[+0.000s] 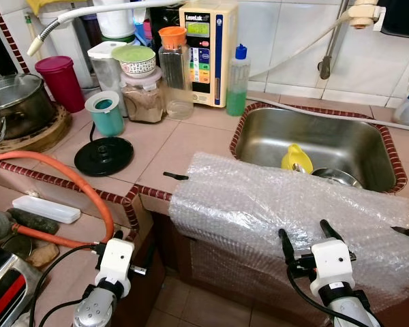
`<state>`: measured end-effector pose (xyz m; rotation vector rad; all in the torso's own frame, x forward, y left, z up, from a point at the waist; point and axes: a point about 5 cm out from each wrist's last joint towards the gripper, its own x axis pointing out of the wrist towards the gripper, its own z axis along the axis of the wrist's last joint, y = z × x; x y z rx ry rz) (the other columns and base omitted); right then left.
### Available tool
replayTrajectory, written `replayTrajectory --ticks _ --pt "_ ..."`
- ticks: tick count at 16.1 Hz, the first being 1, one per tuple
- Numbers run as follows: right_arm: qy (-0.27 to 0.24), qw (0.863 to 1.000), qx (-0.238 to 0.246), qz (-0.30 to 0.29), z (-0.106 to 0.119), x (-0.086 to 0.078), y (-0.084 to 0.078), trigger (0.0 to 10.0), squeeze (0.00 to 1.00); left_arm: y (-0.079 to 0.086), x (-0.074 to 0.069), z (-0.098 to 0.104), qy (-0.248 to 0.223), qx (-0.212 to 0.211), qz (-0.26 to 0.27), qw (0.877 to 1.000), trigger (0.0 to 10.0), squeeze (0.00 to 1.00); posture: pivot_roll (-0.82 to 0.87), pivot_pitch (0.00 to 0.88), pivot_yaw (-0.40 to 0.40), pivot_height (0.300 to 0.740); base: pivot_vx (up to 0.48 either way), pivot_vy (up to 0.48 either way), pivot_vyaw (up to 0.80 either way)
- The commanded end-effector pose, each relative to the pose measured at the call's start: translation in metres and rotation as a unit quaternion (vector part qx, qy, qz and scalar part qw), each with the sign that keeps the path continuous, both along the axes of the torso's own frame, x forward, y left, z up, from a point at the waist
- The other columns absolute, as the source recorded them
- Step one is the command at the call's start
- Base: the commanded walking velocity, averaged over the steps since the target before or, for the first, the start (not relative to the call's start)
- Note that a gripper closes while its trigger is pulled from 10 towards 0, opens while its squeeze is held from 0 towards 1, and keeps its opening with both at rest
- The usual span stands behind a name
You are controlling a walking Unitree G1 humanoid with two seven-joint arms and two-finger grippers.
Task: Kitchen organization
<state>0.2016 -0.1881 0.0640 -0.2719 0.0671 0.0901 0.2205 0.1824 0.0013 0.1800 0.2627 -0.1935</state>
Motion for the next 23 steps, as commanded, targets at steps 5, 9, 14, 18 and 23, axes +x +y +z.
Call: replayTrajectory --ticks 5,9,14,18,23 --pt "-0.007 1.0 0.019 0.007 0.016 0.0 0.002 10.0 0.0 0.0 0.013 -0.007 0.019 -0.007 -0.001 1.0 10.0 0.0 -0.03 0.0 0.095 0.74 0.0 0.0 0.0" --pt "-0.013 1.0 0.02 -0.004 0.02 0.005 0.004 10.0 0.0 -0.009 0.024 -0.003 0.012 -0.028 -0.003 1.0 10.0 0.0 -0.04 0.0 0.095 0.74 0.0 0.0 0.0" --pt "-0.082 0.996 0.041 -0.009 0.061 0.025 0.011 10.0 0.0 -0.04 0.057 0.076 -0.138 -0.059 -0.027 0.988 10.0 0.0 -0.04 0.0 0.094 0.74 0.0 0.0 0.0" --pt "-0.096 0.994 0.049 -0.012 0.073 0.032 0.014 10.0 0.0 -0.044 0.064 0.108 -0.181 -0.062 -0.023 0.981 10.0 0.0 -0.02 0.0 0.087 0.74 0.0 0.0 0.0" --pt "-0.087 0.995 0.049 -0.014 0.073 0.034 0.013 10.0 0.0 -0.044 0.057 0.109 -0.16 -0.06 -0.014 0.985 10.0 0.0 -0.02 0.0 0.085 0.74 0.0 0.0 0.0"
